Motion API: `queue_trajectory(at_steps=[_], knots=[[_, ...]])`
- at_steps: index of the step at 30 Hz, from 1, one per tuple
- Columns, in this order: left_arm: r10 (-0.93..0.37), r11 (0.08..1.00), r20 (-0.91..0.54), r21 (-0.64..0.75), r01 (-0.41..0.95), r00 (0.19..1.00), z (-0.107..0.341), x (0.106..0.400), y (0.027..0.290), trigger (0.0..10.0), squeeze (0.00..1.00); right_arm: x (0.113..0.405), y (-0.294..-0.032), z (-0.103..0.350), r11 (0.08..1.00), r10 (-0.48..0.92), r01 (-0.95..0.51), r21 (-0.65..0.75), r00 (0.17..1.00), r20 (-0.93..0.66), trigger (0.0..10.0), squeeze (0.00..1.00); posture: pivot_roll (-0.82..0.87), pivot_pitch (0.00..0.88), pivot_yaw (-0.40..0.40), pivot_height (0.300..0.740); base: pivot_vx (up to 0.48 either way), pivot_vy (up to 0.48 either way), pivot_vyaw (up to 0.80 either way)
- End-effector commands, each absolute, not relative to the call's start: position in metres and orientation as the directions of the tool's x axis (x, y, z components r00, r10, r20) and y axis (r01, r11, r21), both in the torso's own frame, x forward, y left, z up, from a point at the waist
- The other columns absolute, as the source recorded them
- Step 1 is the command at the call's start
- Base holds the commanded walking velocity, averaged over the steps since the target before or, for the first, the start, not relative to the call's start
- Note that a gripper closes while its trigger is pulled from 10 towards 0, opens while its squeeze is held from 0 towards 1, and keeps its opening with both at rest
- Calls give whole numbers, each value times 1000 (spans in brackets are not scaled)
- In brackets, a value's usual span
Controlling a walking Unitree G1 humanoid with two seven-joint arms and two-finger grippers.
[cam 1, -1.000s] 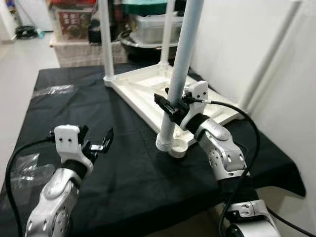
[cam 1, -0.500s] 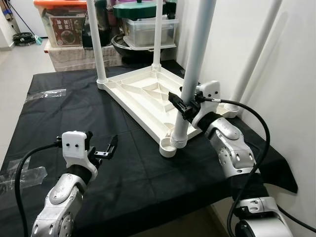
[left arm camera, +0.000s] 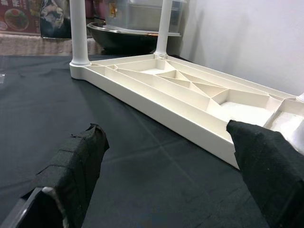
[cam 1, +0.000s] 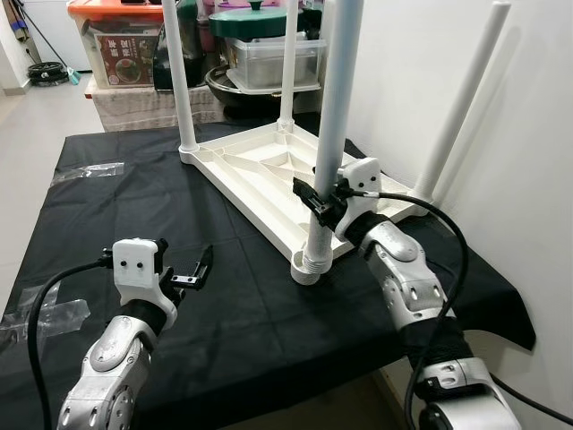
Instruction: Building children table
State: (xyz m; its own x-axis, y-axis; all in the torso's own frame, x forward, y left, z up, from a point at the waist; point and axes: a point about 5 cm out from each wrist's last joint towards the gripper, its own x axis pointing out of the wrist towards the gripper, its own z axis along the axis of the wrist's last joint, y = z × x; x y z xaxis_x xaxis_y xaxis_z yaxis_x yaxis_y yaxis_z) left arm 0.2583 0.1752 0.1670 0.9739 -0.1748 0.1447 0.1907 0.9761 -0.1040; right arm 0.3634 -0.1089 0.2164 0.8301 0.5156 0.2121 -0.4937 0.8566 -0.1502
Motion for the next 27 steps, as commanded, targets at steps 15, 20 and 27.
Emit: queue_trajectory(at_steps=[15, 20, 27], knots=[[-173, 977, 138, -99, 187, 975, 163, 258, 175, 10000, 0, 346, -83, 206, 782, 614, -545, -301, 755, 229, 10000, 0, 63, 0, -71, 740, 0, 0, 0], [-172, 978, 138, -99, 186, 975, 163, 260, 176, 10000, 0, 332, -75, 189, 721, 685, -628, -292, 708, 169, 10000, 0, 56, 0, -64, 740, 0, 0, 0], [-159, 977, 132, -120, 175, 978, 163, 260, 180, 10000, 0, 322, -73, 170, 690, 721, -724, 8, 688, 88, 10000, 0, 54, 0, -62, 740, 0, 0, 0]])
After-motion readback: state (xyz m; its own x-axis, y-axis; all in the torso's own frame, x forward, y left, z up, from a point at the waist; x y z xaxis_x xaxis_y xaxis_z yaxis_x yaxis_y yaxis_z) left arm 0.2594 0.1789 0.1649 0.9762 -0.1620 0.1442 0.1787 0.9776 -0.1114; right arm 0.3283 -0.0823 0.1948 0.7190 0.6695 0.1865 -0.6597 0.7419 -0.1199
